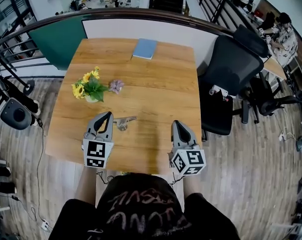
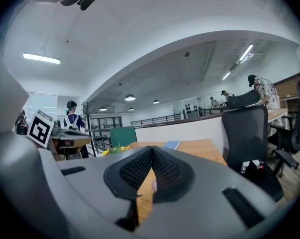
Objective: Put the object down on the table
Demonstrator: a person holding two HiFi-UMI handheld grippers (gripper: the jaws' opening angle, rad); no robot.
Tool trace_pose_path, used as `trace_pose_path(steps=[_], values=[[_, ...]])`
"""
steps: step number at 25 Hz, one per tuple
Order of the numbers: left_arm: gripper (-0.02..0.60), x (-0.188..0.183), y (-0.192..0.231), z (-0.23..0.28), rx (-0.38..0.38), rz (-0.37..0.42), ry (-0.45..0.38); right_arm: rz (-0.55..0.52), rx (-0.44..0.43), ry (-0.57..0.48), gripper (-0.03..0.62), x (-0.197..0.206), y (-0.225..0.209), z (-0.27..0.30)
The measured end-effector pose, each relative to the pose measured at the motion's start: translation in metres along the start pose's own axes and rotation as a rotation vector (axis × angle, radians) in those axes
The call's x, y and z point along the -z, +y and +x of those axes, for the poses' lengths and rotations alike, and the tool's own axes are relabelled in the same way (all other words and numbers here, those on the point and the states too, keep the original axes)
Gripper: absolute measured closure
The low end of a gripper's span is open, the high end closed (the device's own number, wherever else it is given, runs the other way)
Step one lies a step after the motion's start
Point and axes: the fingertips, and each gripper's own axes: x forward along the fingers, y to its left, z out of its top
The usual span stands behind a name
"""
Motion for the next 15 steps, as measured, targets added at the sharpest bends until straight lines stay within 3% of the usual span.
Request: trace_pose_path(steps=[5,15], values=[[0.568,-0.021,0.009,-0.019,-0.027,-0.019,-0.062,-0.004,-0.007,0.002,0.589,0.0,0.002,0.0],[0.568,-0.015,0.025,-0.055,-0.12,-0.123,-0.095,-0.008,-0.001,0.013,0.589,0.004,0.0,-0.01]])
